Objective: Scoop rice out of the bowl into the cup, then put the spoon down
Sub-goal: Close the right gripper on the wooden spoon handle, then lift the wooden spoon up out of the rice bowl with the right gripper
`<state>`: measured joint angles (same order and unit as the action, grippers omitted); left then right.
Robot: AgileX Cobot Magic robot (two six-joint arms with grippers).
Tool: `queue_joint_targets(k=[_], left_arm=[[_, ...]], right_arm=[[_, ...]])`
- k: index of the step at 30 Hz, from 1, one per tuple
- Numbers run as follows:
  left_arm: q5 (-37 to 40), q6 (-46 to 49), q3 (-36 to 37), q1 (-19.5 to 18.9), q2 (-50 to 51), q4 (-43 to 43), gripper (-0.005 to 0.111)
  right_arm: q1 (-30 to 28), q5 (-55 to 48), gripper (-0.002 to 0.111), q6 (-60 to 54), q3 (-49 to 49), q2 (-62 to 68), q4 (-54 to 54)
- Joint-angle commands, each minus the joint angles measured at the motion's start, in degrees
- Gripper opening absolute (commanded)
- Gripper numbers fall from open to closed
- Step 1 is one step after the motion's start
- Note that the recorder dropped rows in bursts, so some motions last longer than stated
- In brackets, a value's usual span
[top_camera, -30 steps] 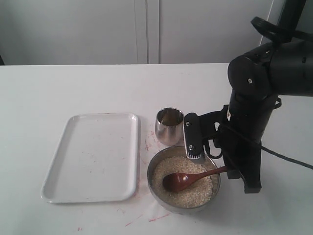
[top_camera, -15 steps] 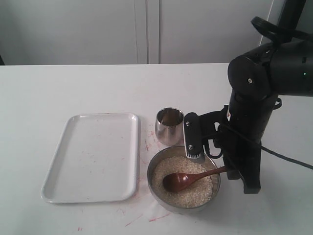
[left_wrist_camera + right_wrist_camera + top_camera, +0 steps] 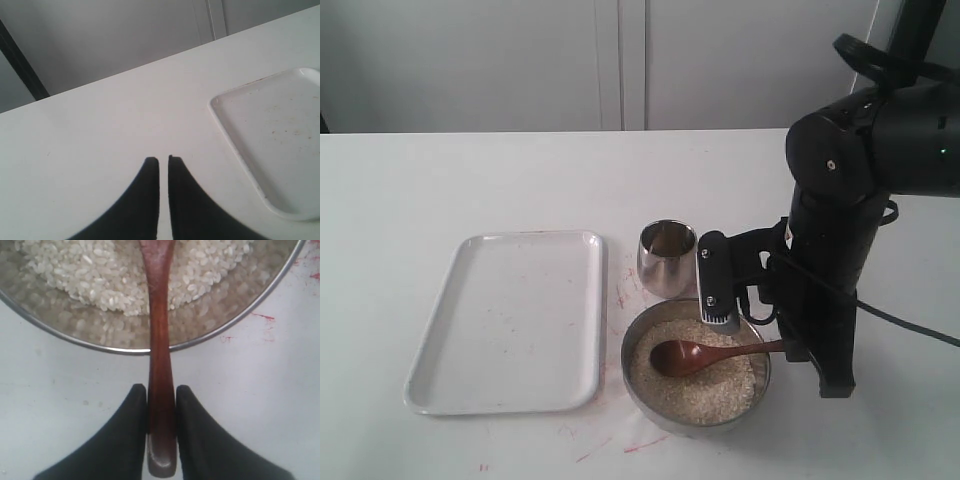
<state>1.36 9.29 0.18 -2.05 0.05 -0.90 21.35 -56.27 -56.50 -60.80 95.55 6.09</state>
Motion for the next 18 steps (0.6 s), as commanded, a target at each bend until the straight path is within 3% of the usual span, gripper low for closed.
queue_joint_targets(k=[1, 9, 18], left_arm=[[-0.1, -0.1, -0.2, 0.1, -0.1, 0.4, 0.014], [-0.1, -0.1, -0.2, 0.1, -0.1, 0.4, 0.014], [-0.1, -0.1, -0.2, 0.1, -0.1, 0.4, 0.014]], right_arm=[[0.3, -1.7, 0.002, 1.5, 0.3, -0.1, -0.7], [0.3, -8.3, 0.0, 9.7, -0.2, -6.2, -2.9], [0.7, -13.7, 0.0, 45.4, -1.2, -21.8, -6.6]])
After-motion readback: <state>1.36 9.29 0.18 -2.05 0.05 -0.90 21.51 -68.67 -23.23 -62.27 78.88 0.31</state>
